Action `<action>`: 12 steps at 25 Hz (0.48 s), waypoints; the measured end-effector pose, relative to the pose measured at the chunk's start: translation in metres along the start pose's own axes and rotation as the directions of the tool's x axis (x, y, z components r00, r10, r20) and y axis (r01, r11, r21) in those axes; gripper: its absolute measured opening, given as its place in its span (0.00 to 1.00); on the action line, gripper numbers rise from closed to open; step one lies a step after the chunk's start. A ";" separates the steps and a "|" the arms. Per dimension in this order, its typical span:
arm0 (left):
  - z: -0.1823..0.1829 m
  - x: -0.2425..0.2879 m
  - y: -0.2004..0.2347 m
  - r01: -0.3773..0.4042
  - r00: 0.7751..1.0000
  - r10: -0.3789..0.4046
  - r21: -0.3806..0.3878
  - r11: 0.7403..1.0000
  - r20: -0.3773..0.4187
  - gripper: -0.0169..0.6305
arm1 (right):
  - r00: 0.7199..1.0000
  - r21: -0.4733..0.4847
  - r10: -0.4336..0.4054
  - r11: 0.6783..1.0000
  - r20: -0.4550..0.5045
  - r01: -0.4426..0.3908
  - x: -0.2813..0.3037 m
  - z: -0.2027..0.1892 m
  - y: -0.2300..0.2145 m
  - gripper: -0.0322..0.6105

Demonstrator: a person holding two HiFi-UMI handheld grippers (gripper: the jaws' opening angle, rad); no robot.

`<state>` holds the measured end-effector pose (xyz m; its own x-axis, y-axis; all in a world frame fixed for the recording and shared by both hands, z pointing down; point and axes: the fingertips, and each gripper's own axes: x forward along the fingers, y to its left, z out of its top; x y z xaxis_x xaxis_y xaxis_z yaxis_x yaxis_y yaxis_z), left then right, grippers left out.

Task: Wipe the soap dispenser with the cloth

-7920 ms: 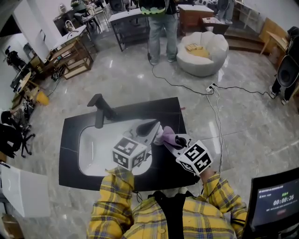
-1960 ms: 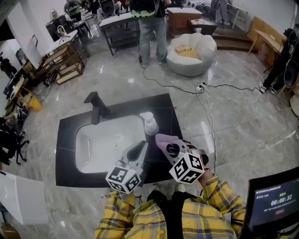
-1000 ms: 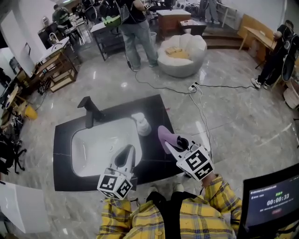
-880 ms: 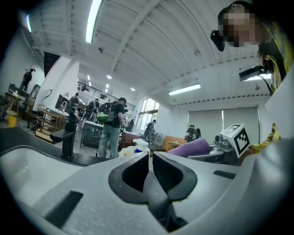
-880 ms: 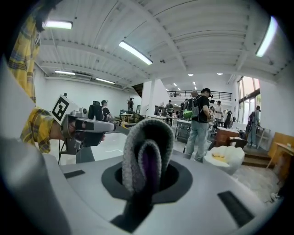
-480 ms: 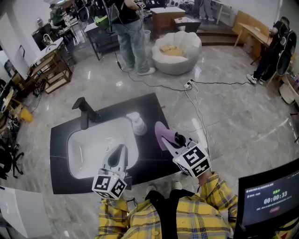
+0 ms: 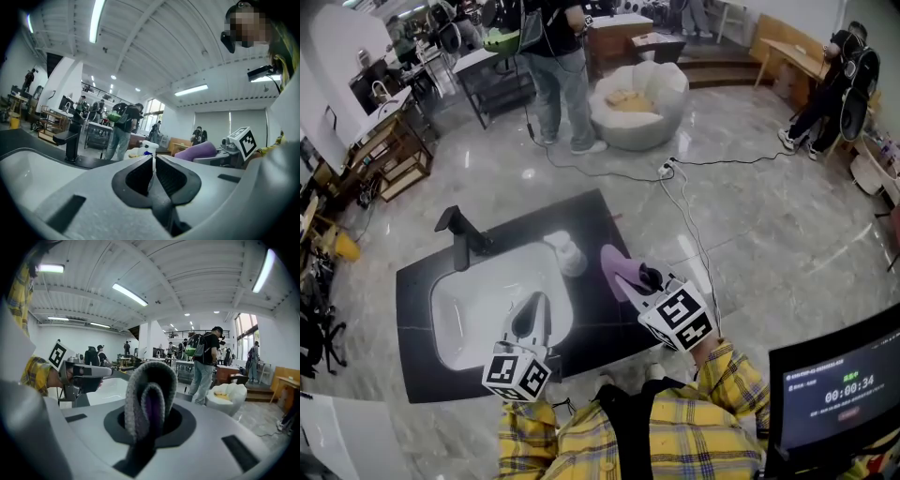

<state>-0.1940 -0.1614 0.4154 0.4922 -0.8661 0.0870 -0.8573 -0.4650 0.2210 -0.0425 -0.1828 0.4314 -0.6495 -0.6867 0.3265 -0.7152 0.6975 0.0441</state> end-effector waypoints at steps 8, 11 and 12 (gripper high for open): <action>-0.004 0.009 0.001 0.029 0.999 -0.029 0.000 1.000 -0.017 0.04 | 1.000 0.017 -0.014 1.000 0.006 0.014 0.003 0.000 -0.004 0.12; -0.004 0.016 0.001 0.033 0.999 -0.032 0.004 0.999 -0.024 0.04 | 1.000 0.031 -0.008 0.999 0.015 0.007 0.006 0.001 -0.008 0.12; -0.004 0.017 0.001 0.032 0.999 -0.032 0.006 0.999 -0.026 0.04 | 1.000 0.033 -0.006 0.999 0.016 0.006 0.006 0.001 -0.009 0.12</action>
<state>-0.1858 -0.1760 0.4210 0.5233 -0.8457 0.1049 -0.8418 -0.4938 0.2180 -0.0403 -0.1936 0.4318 -0.6490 -0.6943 0.3109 -0.7272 0.6863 0.0148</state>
